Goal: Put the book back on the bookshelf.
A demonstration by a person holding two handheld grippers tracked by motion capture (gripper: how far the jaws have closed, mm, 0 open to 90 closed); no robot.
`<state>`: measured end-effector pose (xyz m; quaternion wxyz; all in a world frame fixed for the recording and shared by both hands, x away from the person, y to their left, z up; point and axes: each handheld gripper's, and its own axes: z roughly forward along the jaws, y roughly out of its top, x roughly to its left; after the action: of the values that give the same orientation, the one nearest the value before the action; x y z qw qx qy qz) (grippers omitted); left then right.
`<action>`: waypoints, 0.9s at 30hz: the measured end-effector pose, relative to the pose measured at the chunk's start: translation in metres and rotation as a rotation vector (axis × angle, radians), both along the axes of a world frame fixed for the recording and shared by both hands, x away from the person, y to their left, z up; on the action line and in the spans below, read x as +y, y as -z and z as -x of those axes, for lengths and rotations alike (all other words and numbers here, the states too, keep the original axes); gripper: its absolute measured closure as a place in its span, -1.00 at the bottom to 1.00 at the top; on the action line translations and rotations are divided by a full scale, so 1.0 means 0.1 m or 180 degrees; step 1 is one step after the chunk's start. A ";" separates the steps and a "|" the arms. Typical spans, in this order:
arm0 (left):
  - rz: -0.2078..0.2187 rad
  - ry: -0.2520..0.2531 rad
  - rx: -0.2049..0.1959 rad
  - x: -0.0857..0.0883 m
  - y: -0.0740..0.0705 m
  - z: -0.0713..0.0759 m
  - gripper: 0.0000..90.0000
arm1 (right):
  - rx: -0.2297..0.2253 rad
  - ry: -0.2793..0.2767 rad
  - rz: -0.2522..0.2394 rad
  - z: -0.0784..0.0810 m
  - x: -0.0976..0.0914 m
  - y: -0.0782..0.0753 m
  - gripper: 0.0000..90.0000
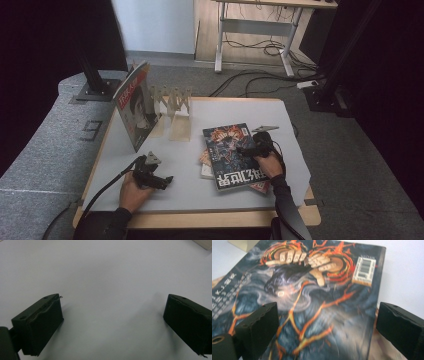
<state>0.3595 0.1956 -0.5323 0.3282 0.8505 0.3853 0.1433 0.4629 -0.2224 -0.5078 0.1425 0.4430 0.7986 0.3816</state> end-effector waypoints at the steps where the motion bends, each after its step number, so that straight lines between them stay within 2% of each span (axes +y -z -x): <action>1: -0.0002 -0.0002 0.0000 0.00 0.00 0.00 -0.96 | 0.0009 -0.0007 0.0000 -0.03 0.02 0.00 -0.92; 6: 0.0000 -0.0001 0.0000 0.00 0.00 0.00 -0.96 | 0.0042 -0.0002 0.0061 -0.18 0.07 0.00 -0.92; 14: -0.0003 -0.0002 0.0000 0.00 0.00 0.00 -0.96 | 0.0048 -0.0014 0.0065 -0.36 0.11 0.00 -0.94; 19: 0.0000 0.0000 0.0000 0.00 0.00 0.00 -0.96 | 0.0052 -0.0015 -0.0001 -0.41 0.11 0.00 -0.94; 24: 0.0000 0.0000 0.0001 0.00 0.00 0.00 -0.96 | -0.0029 -0.0029 0.0152 -0.38 0.15 -0.01 -0.94; 27: 0.0000 -0.0001 0.0001 0.00 0.00 0.00 -0.96 | -0.0051 -0.0038 0.0174 -0.37 0.16 -0.01 -0.94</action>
<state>0.3596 0.1956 -0.5323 0.3281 0.8505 0.3855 0.1432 0.4997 -0.2066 -0.5071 0.1587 0.4311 0.8102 0.3641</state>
